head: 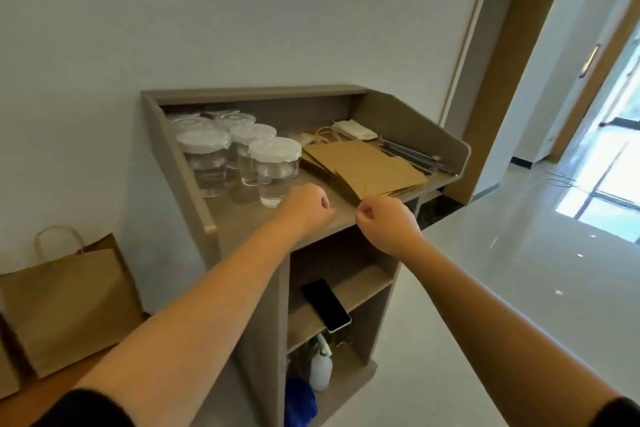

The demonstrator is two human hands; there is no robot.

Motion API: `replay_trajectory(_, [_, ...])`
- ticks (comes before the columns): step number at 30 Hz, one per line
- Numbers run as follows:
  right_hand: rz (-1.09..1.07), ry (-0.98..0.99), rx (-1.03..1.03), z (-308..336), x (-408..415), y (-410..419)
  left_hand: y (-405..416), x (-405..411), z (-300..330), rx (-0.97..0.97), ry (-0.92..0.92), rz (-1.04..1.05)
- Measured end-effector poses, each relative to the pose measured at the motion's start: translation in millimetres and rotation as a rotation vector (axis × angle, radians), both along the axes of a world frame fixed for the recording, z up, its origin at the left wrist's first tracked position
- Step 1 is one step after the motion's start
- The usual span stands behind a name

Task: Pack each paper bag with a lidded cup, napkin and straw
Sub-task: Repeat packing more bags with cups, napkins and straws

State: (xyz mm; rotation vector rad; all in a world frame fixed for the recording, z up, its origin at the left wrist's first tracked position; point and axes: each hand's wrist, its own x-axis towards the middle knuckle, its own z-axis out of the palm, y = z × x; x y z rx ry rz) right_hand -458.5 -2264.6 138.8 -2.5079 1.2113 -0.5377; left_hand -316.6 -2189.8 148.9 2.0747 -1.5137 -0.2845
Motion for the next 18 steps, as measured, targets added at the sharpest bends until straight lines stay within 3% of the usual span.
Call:
replay_trajectory(8, [-0.095,0.016,-0.008,10,-4,-135,-134,5,-22,0.002,0.187,0.189])
replay_trajectory(13, [-0.016,0.045,0.057,-2,6,-181,-175,11,-31,0.075,0.368,0.375])
replay_trajectory(18, [0.094,0.02,0.082,1,13,-213,-194,8,-30,-0.001,0.578,0.489])
